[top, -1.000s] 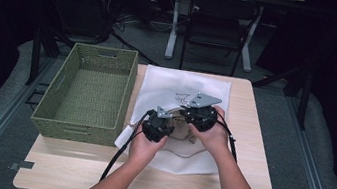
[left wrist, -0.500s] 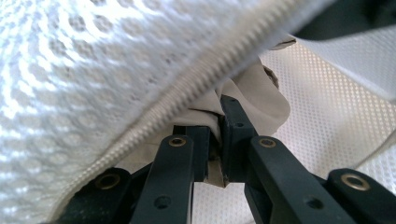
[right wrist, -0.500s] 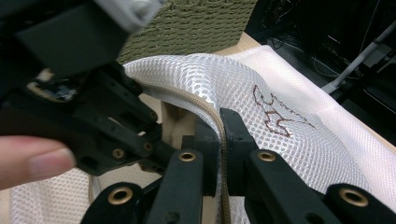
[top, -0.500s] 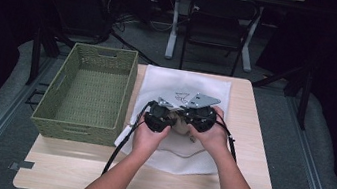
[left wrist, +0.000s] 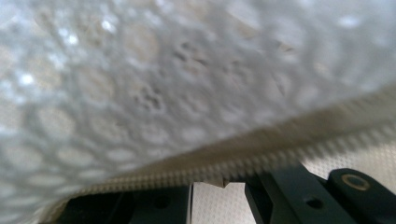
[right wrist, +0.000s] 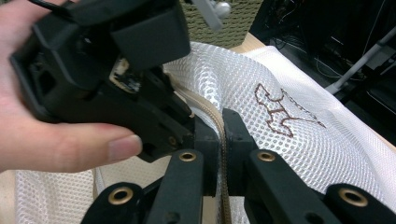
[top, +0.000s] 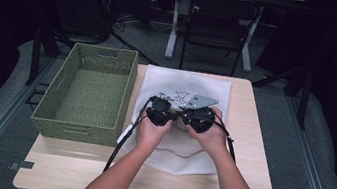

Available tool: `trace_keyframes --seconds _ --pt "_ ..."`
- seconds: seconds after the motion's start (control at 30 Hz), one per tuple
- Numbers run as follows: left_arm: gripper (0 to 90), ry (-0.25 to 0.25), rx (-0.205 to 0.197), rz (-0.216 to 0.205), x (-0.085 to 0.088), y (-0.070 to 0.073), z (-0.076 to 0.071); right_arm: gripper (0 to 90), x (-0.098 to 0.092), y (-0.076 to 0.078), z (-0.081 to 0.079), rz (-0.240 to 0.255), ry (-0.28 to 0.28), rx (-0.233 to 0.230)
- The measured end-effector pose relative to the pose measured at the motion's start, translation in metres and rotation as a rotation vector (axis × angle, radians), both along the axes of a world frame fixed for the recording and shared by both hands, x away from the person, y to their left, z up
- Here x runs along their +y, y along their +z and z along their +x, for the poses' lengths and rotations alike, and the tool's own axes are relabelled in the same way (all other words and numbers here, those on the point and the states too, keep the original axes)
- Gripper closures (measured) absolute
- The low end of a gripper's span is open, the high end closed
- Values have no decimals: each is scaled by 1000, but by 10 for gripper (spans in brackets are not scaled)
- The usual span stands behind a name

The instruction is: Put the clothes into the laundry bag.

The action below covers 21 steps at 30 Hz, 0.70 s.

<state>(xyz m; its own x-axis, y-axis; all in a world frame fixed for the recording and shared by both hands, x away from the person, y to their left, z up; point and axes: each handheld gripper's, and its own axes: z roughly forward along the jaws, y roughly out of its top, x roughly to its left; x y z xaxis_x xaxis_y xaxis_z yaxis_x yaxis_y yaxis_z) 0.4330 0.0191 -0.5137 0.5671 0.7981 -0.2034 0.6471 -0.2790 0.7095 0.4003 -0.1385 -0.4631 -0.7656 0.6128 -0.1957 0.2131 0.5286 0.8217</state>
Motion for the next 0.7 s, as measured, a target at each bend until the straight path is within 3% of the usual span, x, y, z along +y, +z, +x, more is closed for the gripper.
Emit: trace_keyframes --seconds 0.33,0.53,0.7 --pt "830 18 9 -6 0 -8 11 874 0 0 -1 4 5 3" --pt "830 29 14 -27 0 -8 13 874 1 0 -1 1 6 7" --pt "829 35 10 -18 -1 -7 14 874 1 0 -1 2 5 7"
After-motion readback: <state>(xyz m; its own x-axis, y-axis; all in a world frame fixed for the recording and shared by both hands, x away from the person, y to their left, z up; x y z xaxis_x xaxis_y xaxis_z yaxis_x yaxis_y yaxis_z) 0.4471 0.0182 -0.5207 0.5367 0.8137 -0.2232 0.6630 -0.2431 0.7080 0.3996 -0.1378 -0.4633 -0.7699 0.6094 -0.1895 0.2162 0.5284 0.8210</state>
